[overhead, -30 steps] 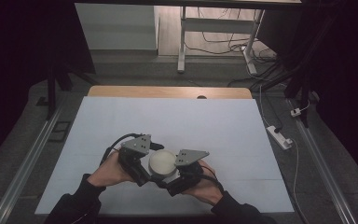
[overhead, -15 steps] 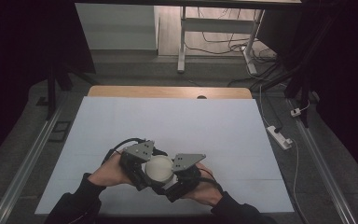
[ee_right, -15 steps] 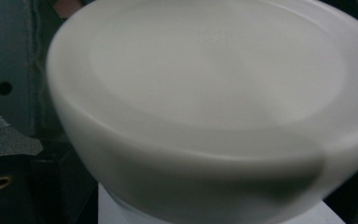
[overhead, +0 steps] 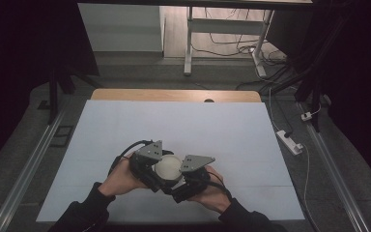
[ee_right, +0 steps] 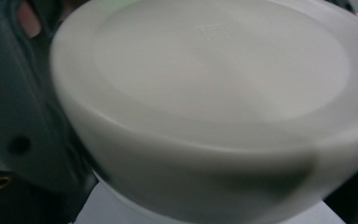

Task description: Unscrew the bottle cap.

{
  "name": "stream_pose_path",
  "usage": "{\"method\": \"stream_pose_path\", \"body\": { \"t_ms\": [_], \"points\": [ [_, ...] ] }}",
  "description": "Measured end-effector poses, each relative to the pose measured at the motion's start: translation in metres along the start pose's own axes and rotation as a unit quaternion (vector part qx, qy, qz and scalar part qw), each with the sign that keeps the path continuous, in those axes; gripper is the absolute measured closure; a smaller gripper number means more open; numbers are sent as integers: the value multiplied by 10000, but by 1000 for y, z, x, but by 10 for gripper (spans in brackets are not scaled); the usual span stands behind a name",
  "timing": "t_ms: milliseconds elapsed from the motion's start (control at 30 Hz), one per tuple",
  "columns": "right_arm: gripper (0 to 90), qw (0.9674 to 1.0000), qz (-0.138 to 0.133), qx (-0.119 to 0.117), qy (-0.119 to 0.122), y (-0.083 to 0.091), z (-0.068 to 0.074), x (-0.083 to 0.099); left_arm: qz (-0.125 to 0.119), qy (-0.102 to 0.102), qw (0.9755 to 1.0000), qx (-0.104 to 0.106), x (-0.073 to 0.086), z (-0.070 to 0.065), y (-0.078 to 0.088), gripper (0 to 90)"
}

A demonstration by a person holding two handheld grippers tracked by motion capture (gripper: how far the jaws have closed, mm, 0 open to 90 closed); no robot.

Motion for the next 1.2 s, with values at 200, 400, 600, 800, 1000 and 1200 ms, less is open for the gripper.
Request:
{"method": "stream_pose_path", "body": {
  "t_ms": [200,400,600,800,1000,1200],
  "points": [
    [69,9996,19,245,-100,1,-5,1,-62,179,9989,-423,-4,-3,-4,76],
    [69,9996,32,277,-88,1,-5,2,-239,247,9986,-404,-6,-4,0,77],
    [69,9995,56,284,-110,0,-6,3,-348,214,9980,-484,-9,-6,7,77],
    [69,9995,62,283,-98,0,-7,4,-400,267,9971,-597,-8,-1,14,77],
    [69,9994,72,313,-114,1,-9,5,-455,280,9966,-622,-7,1,21,77],
    [69,9991,76,385,-141,4,-13,7,-555,343,9960,-608,-6,1,28,77]
  ]
}}
Point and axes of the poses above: each handheld gripper's, and its own axes: y roughly backward along the jaws, x roughly out of its underside, z roughly to its left, the point moved 3 cm from there along -y, roughly forward along the jaws, and after that the axes turned 7 degrees about y, right-handed, at the moved point
